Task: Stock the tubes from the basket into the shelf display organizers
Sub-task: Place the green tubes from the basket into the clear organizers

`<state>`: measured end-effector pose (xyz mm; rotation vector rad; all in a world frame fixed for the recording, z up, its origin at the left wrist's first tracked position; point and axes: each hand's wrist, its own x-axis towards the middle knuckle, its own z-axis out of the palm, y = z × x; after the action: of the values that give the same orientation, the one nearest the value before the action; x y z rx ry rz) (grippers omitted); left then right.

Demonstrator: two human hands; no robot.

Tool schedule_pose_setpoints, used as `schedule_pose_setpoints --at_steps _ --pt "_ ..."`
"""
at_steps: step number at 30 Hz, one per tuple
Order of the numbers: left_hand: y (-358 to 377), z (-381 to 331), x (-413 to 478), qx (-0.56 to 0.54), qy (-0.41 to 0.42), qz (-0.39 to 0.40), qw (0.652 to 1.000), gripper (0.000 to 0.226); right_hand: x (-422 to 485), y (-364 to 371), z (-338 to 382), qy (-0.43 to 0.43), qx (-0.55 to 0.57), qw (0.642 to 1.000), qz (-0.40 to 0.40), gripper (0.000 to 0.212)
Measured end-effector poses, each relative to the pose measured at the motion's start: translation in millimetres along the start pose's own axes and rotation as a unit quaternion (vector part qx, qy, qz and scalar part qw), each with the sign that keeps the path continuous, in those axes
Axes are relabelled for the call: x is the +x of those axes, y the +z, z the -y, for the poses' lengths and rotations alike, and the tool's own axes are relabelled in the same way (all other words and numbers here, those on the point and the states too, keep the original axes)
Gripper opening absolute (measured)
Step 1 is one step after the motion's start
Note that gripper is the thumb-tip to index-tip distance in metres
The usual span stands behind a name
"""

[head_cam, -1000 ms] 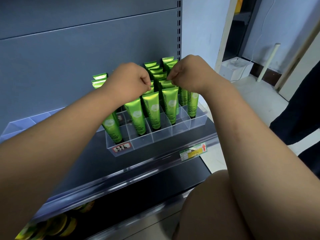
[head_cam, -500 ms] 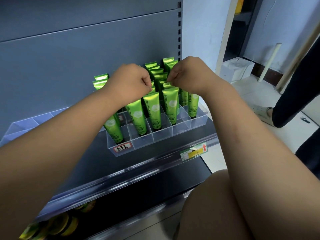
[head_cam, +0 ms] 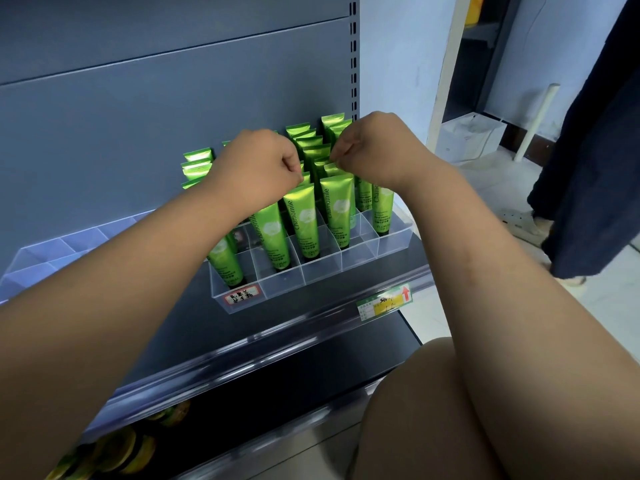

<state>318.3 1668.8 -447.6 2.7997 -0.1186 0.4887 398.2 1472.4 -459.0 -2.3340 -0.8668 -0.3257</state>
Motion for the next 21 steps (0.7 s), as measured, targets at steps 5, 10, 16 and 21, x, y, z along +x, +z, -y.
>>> schedule_pose_setpoints --at_steps 5,10,16,21 --pt "-3 -5 0 0.001 0.001 0.003 1.0 0.006 0 1 5 0.0 -0.002 1.0 -0.018 0.024" --pt "-4 -8 0 0.01 -0.01 0.009 1.0 0.007 -2 3 9 0.013 -0.008 0.999 -0.033 0.027" --pt "-7 -10 -5 0.012 -0.023 0.006 1.0 0.006 -6 3 17 0.021 -0.025 0.999 -0.038 0.031" --pt "-11 -17 -18 0.062 -0.032 -0.08 0.994 0.017 -16 3 23 0.007 -0.043 0.995 -0.089 0.029"
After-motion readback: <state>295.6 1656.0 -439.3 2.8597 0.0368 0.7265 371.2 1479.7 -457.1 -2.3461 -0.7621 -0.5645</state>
